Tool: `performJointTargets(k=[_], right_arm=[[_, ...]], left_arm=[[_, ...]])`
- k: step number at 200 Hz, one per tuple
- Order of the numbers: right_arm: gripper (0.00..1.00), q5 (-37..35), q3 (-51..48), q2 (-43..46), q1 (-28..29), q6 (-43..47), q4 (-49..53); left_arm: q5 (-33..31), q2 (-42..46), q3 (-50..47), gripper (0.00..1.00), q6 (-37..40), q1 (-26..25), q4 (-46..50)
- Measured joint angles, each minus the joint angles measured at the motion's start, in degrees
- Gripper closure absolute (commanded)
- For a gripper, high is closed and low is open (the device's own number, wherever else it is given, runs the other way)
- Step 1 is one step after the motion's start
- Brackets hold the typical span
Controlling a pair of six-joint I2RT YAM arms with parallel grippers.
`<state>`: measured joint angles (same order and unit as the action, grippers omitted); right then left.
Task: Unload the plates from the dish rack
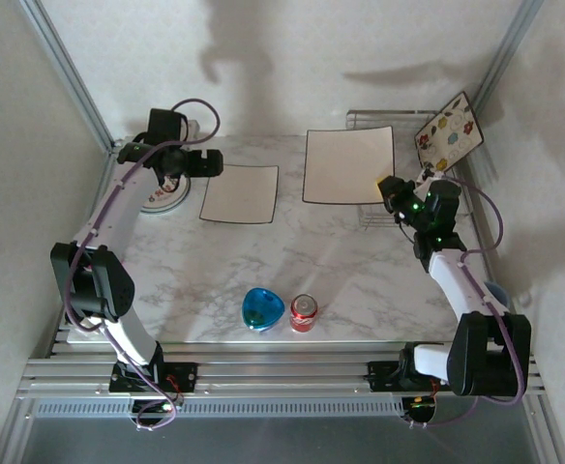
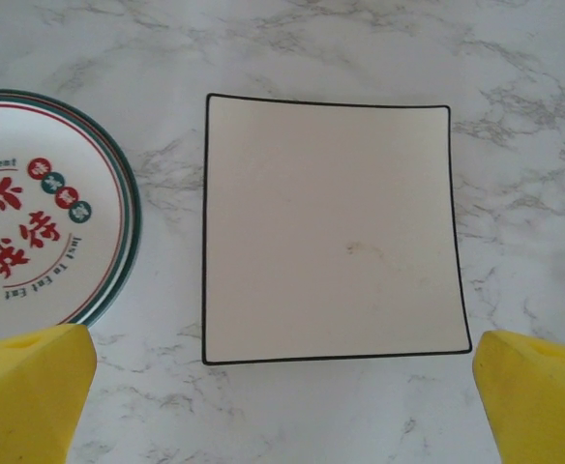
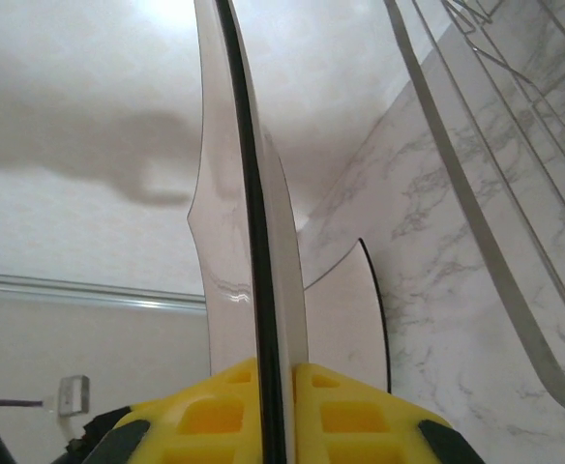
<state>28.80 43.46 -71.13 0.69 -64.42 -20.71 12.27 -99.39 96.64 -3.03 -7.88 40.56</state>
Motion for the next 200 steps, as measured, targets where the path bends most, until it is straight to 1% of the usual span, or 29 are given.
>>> performJointTargets(k=[14, 23, 44, 77, 91, 111, 136, 163, 186, 200], right_arm=[[1.00, 0.0, -0.1, 0.1, 0.0, -0.6, -1.2], [1.00, 0.1, -0.3, 0.3, 0.0, -0.9, -1.9], [1.00, 0.6, -0.7, 0.6, 0.1, -1.2, -3.1], [1.00, 0.8, -0.7, 0.6, 2.0, -1.2, -3.7], [1.00, 0.9, -0.7, 0.6, 3.4, -1.2, -3.7], [1.00, 0.9, 0.1, -0.2, 5.4, -1.2, -3.8], [1.00, 0.9, 2.1, -2.2, 7.5, -1.1, -4.0], [1.00, 0.9, 4.1, -3.9, 9.4, -0.9, -4.0], [1.00, 0.9, 5.6, -5.4, 10.7, -0.8, -4.7], [1.00, 0.9, 6.3, -6.3, 11.4, -0.8, -5.4]], left_arm=[[2.4, -0.2, 0.0, 0.01, -0.4, 0.0, -0.3], [5.1, -0.3, 0.0, 0.00, -0.9, 0.0, -1.3], [14.2, -0.4, -0.1, 0.00, -3.4, -0.1, -5.7], [30.3, -0.4, -4.1, 0.00, -11.5, -1.2, -19.2], [35.1, -0.8, -5.9, 0.01, -15.3, -2.8, -24.4], [40.4, -1.4, -7.9, 0.01, -20.3, -5.3, -31.5], [44.7, -2.3, -10.6, 0.00, -25.9, -7.3, -39.6], [46.8, -3.5, -13.0, 0.01, -30.4, -7.5, -45.2], [47.4, -4.6, -13.6, 0.06, -32.5, -7.5, -47.4], [47.8, -5.0, -13.6, 0.15, -33.6, -7.7, -48.4]])
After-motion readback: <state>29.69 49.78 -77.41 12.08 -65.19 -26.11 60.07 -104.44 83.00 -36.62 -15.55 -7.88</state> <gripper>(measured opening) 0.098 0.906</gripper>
